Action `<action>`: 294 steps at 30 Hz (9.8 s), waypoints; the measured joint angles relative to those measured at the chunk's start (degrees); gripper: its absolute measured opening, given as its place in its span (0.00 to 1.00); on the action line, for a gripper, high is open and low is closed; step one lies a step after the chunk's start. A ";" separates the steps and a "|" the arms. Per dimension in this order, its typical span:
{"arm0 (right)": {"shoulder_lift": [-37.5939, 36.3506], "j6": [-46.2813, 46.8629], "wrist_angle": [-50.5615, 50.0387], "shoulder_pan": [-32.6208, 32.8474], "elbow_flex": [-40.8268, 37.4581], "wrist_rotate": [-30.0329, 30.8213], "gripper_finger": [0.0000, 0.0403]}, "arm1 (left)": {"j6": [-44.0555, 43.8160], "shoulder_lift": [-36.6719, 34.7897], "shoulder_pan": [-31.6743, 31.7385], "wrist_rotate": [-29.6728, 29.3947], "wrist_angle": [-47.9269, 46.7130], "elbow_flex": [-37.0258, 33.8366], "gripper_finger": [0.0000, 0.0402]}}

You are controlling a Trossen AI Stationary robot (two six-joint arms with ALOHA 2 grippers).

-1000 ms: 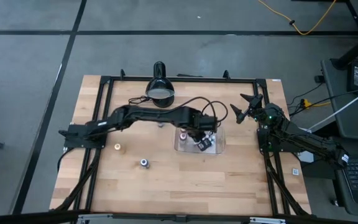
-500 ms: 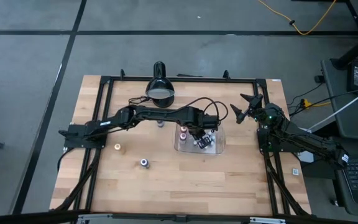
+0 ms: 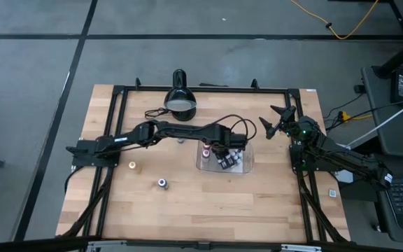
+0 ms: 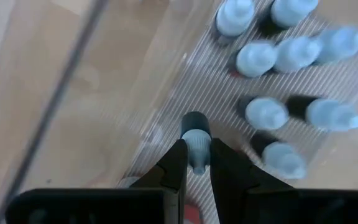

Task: Pick & Place food coloring
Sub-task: Put the small blue food coloring bottle into the transparent bin, then put the big blue food coloring bottle into the transparent bin

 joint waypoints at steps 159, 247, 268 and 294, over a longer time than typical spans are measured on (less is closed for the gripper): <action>0.11 0.02 0.01 0.01 0.02 0.00 0.98 | -31.19 -37.09 -3.35 -18.15 -2.57 -45.20 0.65; 0.09 -0.03 0.02 0.02 0.00 0.00 0.98 | -3.41 -66.63 -0.34 -24.35 67.52 -100.91 0.65; 0.09 0.02 0.01 0.02 0.00 0.00 0.98 | -4.60 -65.36 0.22 -23.56 67.68 -100.87 0.49; 0.09 -0.11 0.01 0.02 0.01 0.00 0.98 | -6.92 -70.01 -6.85 -21.18 61.29 -97.84 0.26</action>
